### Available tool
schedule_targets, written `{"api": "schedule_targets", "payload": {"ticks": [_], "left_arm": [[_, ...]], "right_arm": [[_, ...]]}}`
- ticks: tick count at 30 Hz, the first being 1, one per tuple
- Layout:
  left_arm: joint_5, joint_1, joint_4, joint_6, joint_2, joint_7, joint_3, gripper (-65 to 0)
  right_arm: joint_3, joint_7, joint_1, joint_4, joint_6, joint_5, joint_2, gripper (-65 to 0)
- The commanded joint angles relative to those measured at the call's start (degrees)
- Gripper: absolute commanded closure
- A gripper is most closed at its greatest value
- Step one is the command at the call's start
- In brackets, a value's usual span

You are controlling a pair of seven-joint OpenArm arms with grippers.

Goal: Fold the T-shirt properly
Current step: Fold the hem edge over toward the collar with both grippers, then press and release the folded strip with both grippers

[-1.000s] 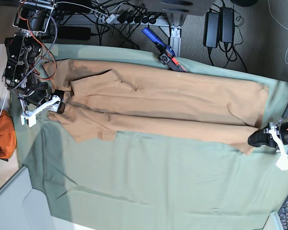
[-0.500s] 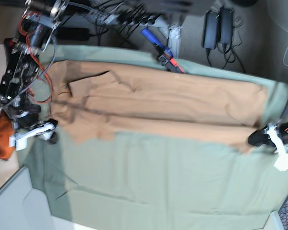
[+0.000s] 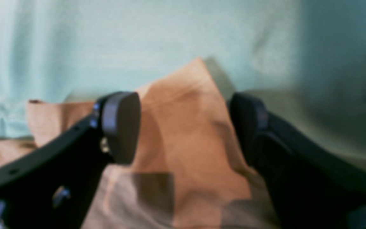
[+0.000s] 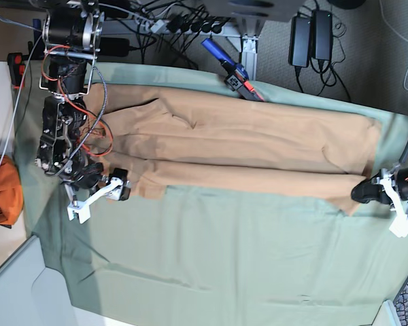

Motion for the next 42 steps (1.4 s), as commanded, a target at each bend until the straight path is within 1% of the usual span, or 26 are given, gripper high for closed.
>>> {"api": "schedule_targets", "payload": {"ticks": [1,2,3,4,5,7,11,13,17,23,27,29,32,36,37,40,42], "left_arm": [[-1.1,-1.1,0.9,-0.9,-1.1,-0.6,-0.4,0.0],[-1.1,-1.1,0.9,-0.9,-1.1,-0.6,-0.4,0.0],[-1.1,-1.1,0.9,-0.9,-1.1,-0.7,-0.4,0.0],[-1.2,-1.1,0.9,-0.9,-1.1,-0.7,-0.4,0.0],[-1.3,-1.1,0.9,-0.9,-1.1,-0.7,-0.4,0.0],[-1.3,-1.1,0.9,-0.9,-1.1,-0.7,-0.4,0.0],[-1.3,-1.1,0.9,-0.9,-1.1,-0.5,-0.4,0.0],[-1.6,-1.1,1.0,-0.9,-1.2,1.0,-0.4,0.0],[-3.3,-0.9,1.9,-0.9,-1.7,2.3,-0.4,0.0],[-3.7,1.9,8.3,-0.9,-3.8,3.6,-0.5,0.0],[-3.7,3.8,10.8,-0.9,-4.3,3.6,-0.4,0.0],[-3.7,4.7,10.8,-0.9,-4.5,3.5,-0.4,0.0],[-3.6,5.4,10.8,-0.9,-4.5,3.3,-0.4,0.0],[-3.6,5.4,10.8,-0.9,-4.5,2.9,-0.4,0.0],[-3.4,5.5,10.8,-0.9,-4.5,2.9,-0.4,-2.1],[-3.2,5.6,10.8,-0.9,-4.5,2.9,-0.4,-18.3],[-3.2,5.6,10.8,-0.9,-4.5,2.9,-0.4,-26.5]], "right_arm": [[-0.1,0.3,1.4,0.8,5.4,0.5,0.9,-43.8],[-0.2,0.3,1.4,0.8,5.4,0.5,0.9,-42.3],[-0.2,0.3,1.4,0.8,5.4,0.5,0.9,-37.9],[-0.2,0.3,1.4,0.8,5.3,0.5,0.9,-30.4],[-0.2,0.3,1.4,0.8,5.3,0.5,0.9,-21.3],[-0.2,0.3,1.4,0.8,5.3,0.5,0.9,-0.5],[-0.2,0.3,1.4,0.9,5.4,0.5,0.9,0.0],[-0.2,0.0,1.4,1.7,5.4,0.5,0.9,0.0],[-0.2,-2.4,0.5,6.5,5.4,1.2,1.2,0.0],[1.0,-2.8,-7.8,22.2,5.4,2.2,3.6,0.0],[1.1,-3.0,-13.4,29.7,5.4,3.1,6.2,0.0],[1.6,-3.0,-16.3,32.4,5.4,3.6,7.0,0.0],[3.6,-3.0,-19.7,35.5,5.4,4.0,7.1,0.0],[7.2,-4.2,-23.4,38.4,5.4,5.9,7.1,0.0],[8.0,-4.5,-24.4,39.1,5.4,6.1,7.1,0.0],[9.8,-5.6,-26.7,40.5,5.4,6.6,7.1,0.0],[10.0,-6.5,-27.8,40.5,5.4,6.5,7.1,0.0]]}}
